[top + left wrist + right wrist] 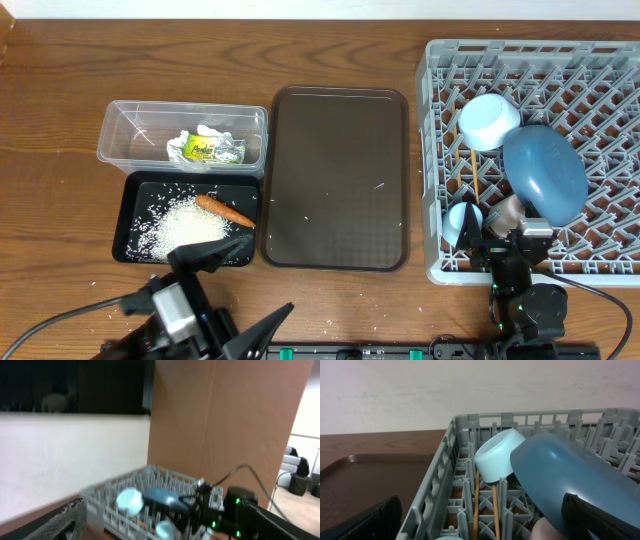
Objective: Sort waste into correct bins and load items into the dishwasher rack
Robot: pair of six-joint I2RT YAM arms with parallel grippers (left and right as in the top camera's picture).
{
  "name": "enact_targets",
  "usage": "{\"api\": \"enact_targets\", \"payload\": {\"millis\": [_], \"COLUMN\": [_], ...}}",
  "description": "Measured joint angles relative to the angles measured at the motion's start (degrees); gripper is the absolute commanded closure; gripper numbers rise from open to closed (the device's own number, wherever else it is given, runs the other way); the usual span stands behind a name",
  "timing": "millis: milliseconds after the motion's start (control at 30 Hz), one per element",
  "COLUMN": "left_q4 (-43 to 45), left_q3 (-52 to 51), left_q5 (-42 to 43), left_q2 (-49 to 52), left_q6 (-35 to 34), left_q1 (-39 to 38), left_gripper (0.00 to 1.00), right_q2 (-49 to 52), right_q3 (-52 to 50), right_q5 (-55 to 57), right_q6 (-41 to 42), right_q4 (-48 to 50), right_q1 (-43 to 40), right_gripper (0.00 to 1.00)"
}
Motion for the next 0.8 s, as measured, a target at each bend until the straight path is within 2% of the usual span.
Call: {"api": "enact_targets", "payload": {"millis": [300, 500, 800], "left_q4": [-0.4, -0.4, 2.2], "left_q3": [-13.8, -18.4, -24.1], "left_q5": [-0.4, -2.6, -16.2], "left_q2": [-7.1, -7.4, -7.4], "left_q6": [0.9, 1.0, 1.1], "left_q1": [0.0, -0.1, -2.7], "left_gripper": [0.04, 0.04, 0.04], "right_q2": [0.0, 0.0, 0.0], "right_q3": [0.0, 0.0, 0.0], "right_q5": [0.0, 0.0, 0.0], "right_q6": [0.0, 0.0, 0.0], "right_q4": [0.0, 0.0, 0.0], "right_q1": [0.0, 0.0, 0.0], "right_gripper": [0.01, 0.01, 0.01]}}
